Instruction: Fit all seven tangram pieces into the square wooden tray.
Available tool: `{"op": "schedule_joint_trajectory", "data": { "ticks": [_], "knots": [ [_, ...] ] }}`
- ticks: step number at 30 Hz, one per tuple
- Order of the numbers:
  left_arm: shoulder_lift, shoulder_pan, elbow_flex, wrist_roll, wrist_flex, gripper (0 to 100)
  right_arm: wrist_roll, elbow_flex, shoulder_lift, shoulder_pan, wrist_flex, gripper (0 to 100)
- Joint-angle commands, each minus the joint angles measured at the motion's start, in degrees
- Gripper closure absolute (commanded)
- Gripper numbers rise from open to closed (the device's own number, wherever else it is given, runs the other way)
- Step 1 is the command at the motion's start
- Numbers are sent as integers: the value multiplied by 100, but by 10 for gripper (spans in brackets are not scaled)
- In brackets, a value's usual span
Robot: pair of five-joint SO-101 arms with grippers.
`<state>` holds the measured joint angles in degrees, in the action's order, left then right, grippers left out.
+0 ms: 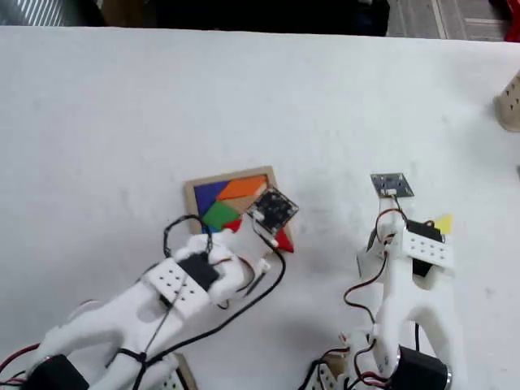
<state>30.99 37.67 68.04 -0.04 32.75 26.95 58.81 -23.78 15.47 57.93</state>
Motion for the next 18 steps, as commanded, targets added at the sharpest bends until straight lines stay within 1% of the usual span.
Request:
{"op": "schedule_joint_trajectory", "data": {
  "ticks": [1, 4, 7, 13, 18],
  "knots": [
    [-330, 593, -475, 598, -668, 977, 70, -26, -4, -48, -66, 981],
    [-848, 769, -905, 730, -730, 977, 70, -26, -4, -48, -66, 981],
    [-1481, 796, -1380, 738, -756, 977, 70, -18, -4, -48, -92, 981],
    [-2835, 602, -2382, 738, -738, 977, 70, -18, -4, -48, -92, 981],
    [-3055, 303, -2813, 738, -730, 977, 70, -18, -4, -48, -92, 981]
  ]
}}
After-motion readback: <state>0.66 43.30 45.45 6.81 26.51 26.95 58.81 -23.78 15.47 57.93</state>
